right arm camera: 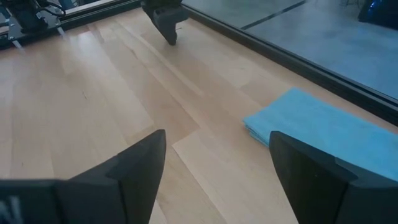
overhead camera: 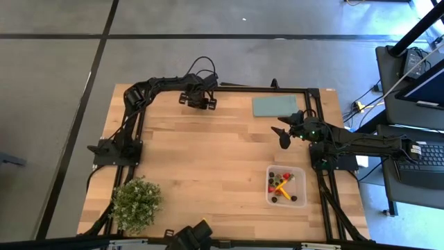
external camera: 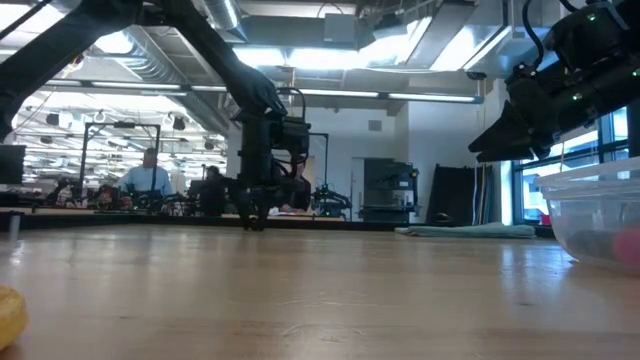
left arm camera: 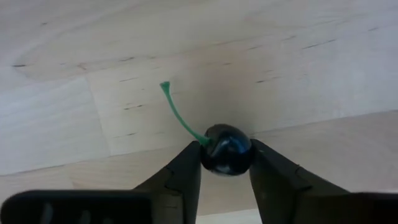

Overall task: Pick and placing Produce into tupperware
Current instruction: Put the black cherry into the container

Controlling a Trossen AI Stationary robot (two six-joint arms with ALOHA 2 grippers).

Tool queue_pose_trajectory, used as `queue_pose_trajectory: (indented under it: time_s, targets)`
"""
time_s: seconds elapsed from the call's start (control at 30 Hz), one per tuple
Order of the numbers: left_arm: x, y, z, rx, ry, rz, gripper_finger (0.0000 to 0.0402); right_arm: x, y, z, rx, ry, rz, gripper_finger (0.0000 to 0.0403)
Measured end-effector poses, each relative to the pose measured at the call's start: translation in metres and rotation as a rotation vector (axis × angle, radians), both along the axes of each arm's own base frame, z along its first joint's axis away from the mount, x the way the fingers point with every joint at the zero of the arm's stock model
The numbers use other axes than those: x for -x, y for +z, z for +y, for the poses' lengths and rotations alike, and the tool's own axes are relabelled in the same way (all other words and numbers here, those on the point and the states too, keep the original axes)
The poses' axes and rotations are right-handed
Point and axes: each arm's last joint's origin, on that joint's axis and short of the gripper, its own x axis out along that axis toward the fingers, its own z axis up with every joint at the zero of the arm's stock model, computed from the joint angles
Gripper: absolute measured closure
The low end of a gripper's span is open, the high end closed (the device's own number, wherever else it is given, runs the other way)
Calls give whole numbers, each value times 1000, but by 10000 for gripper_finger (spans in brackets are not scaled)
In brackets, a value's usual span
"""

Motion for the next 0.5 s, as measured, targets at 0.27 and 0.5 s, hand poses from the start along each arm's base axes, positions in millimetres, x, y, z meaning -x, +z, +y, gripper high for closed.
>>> queue_pose_trajectory:
  time_s: [0.27, 0.5]
  targets:
    - [0, 0, 0, -4, -67, 10, 288, 0, 0, 0, -3, -1, -2, 116]
    - [0, 0, 0, -3, -77, 12, 302, 0, 0, 0, -3, -2, -2, 116]
